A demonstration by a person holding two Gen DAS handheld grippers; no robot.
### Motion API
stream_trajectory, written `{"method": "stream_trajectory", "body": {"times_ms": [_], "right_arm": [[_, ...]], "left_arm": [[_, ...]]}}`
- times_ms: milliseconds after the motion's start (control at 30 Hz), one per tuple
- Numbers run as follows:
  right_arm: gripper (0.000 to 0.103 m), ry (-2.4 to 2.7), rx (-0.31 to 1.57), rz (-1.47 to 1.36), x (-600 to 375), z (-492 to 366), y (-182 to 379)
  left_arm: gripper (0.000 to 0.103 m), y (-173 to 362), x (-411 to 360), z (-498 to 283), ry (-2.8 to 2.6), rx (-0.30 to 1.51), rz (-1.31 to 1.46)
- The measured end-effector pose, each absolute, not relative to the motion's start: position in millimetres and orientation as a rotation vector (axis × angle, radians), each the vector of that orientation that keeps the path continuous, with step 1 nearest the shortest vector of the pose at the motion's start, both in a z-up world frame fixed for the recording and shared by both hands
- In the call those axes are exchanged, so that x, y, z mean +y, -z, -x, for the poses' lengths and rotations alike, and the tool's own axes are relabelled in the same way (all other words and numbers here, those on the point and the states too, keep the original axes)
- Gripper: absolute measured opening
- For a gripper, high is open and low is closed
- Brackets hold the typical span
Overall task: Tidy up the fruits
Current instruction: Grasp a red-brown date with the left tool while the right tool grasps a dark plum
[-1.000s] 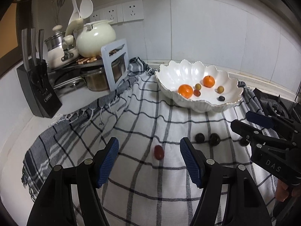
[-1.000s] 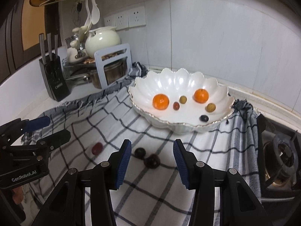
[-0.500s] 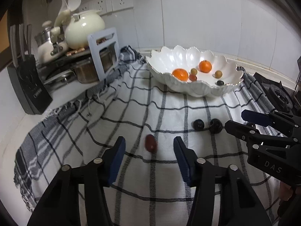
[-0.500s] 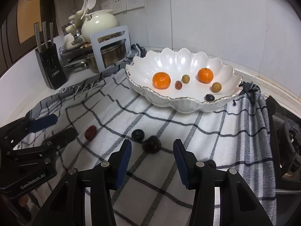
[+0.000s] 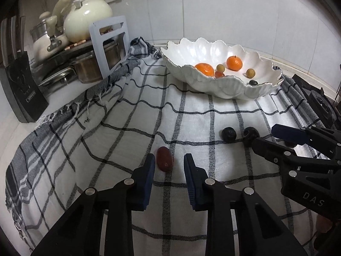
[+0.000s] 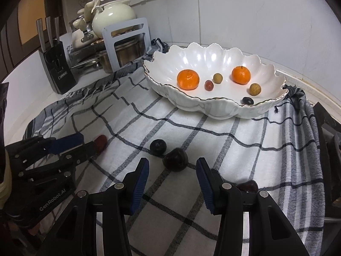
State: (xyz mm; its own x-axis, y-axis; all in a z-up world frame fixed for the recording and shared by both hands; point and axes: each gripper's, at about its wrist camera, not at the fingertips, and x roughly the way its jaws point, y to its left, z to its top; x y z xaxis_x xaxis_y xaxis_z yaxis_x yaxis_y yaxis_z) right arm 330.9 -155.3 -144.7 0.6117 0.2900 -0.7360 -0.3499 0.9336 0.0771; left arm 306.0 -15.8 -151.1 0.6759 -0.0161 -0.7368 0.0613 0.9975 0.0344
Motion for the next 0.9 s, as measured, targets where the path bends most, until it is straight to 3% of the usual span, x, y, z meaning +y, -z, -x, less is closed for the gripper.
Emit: {"method": "stream_trajectory", "body": {"times_ms": [700,900], "right_arm": [[0.047,-0.374,0.869,0.061,-155,-349,160],[0.037,-0.383,0.876,0.058,-154,-353,163]], "left_arm": [[0.025,170,-9,-327,0.032,0.887,-0.027],[0.020,172,-7,-329,0.030,0.894,-0.012]]}}
